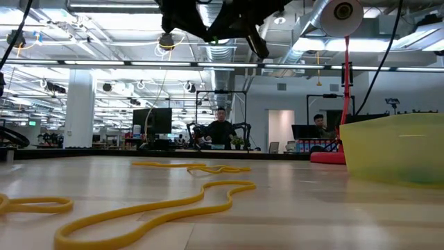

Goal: Pick and place items into bin
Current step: Put the green rubber band into the yellow bin

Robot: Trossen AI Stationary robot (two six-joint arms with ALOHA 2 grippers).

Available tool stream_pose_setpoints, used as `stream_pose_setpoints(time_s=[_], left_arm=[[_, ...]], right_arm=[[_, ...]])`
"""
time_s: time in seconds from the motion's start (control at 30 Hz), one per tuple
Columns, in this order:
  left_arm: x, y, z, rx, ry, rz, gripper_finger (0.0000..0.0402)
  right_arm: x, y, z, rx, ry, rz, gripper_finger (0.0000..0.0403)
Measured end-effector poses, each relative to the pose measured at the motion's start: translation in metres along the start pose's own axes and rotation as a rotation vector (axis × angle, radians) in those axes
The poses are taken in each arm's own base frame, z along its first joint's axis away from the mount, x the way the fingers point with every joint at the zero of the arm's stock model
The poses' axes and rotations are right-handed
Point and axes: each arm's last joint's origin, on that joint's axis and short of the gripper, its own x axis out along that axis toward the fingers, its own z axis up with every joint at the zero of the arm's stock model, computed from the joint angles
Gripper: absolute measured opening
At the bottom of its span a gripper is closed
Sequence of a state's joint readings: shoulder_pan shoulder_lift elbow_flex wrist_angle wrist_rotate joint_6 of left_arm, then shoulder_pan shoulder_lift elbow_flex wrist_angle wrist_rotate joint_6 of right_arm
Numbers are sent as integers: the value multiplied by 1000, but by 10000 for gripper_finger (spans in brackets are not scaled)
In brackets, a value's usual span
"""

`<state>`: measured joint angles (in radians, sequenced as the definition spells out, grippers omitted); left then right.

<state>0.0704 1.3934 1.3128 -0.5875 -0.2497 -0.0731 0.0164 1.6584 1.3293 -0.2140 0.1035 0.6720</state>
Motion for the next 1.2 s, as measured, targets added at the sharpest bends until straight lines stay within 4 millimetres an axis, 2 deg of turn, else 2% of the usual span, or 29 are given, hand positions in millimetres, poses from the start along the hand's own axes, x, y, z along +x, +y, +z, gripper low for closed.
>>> stream_pose_setpoints(time_s=[0.4,0.53,0.73,0.9,0.97,1.1,1.2], left_arm=[[0,-2,-1,-4,16,-94,104],[0,-1,-2,-32,28,-75,122],[0,1,-10,-24,100,-11,127],[-1,4,-15,-6,151,57,128],[-1,4,-16,-3,158,65,128],[-1,4,-15,-6,150,64,128],[0,4,-16,-12,152,64,128]], right_arm=[[0,-10,-3,3,52,-73,1],[-2,-18,-13,53,141,-171,1],[-13,-26,-36,171,325,-350,1],[-40,-23,-61,279,496,-541,1],[-60,-21,-71,314,558,-648,0],[-95,-7,-90,392,616,-779,0],[-116,6,-106,462,605,-816,0]])
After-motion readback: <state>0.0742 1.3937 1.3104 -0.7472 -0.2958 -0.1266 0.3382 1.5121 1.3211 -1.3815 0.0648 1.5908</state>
